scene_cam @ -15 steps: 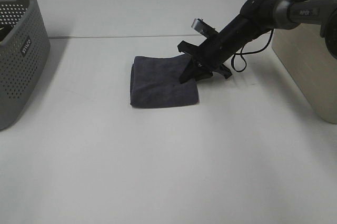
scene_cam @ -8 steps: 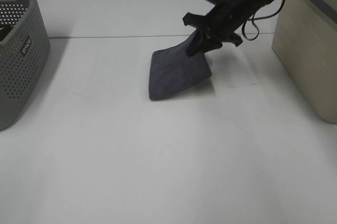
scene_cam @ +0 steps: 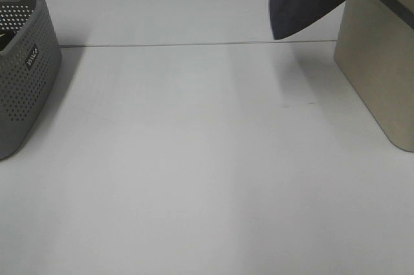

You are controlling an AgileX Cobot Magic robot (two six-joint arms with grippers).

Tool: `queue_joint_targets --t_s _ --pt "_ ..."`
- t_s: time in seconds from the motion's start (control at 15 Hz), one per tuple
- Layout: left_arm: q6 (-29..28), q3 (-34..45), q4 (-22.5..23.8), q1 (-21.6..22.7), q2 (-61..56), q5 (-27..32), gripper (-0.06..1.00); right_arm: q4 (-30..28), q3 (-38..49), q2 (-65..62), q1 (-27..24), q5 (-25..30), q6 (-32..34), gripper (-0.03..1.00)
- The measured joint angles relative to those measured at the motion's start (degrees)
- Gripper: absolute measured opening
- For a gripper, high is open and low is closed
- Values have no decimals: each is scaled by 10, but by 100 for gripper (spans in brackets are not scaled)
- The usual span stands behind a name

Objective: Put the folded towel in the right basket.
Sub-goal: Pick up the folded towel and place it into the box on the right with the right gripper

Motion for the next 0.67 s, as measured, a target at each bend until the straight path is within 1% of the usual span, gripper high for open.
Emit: queue_joint_targets --t_s 0.07,0.2,0.33,0.4,0.53,0.67 --pt "0 0 0 0 0 0 99 -8 0 -21 -20 5 1 6" --pt "0 0 0 0 0 0 99 -3 0 -53 -80 12 1 6" --pt "0 0 0 0 0 0 99 14 0 -64 -150 17 1 6" --pt "0 0 0 0 0 0 99 33 0 -63 -207 28 1 6" --pt "0 0 0 0 0 0 99 59 0 -49 -258 38 1 6" --pt "0 0 0 0 0 0 99 69 0 -24 -286 41 1 6"
